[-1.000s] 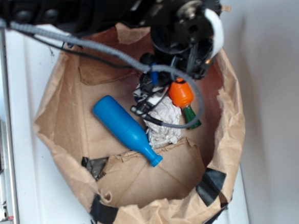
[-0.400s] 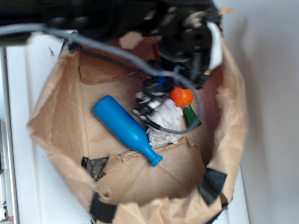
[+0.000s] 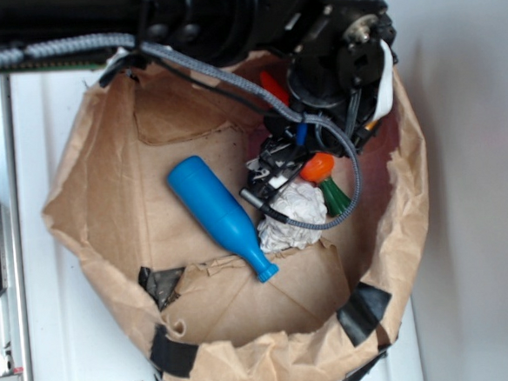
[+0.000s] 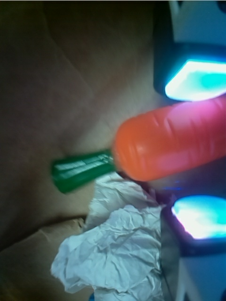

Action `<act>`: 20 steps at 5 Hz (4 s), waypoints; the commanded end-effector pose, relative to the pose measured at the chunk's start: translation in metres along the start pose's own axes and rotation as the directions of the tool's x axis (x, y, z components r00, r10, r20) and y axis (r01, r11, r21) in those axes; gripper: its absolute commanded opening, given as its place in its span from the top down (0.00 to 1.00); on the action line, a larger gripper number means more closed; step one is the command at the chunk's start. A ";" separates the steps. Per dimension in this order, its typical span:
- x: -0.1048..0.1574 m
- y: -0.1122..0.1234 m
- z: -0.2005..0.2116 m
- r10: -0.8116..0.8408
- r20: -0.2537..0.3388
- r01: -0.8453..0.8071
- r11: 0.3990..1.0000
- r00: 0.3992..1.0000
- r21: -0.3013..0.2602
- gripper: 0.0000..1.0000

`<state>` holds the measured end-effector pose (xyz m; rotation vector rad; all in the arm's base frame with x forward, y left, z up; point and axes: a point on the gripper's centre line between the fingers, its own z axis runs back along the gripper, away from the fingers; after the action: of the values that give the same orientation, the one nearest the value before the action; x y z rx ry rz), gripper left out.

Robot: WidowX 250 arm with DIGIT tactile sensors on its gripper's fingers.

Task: Grab the carrot.

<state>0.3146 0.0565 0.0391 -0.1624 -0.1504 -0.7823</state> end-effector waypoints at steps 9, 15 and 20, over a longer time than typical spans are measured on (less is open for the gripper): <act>-0.025 -0.010 0.034 -0.043 0.083 0.037 0.996 0.996 0.075 0.00; 0.009 -0.015 -0.008 -0.056 0.020 0.053 0.993 0.998 0.108 0.00; 0.000 -0.021 0.040 0.000 0.157 -0.011 0.998 0.988 0.065 1.00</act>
<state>0.2882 0.0442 0.0574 -0.2223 -0.2621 -0.7466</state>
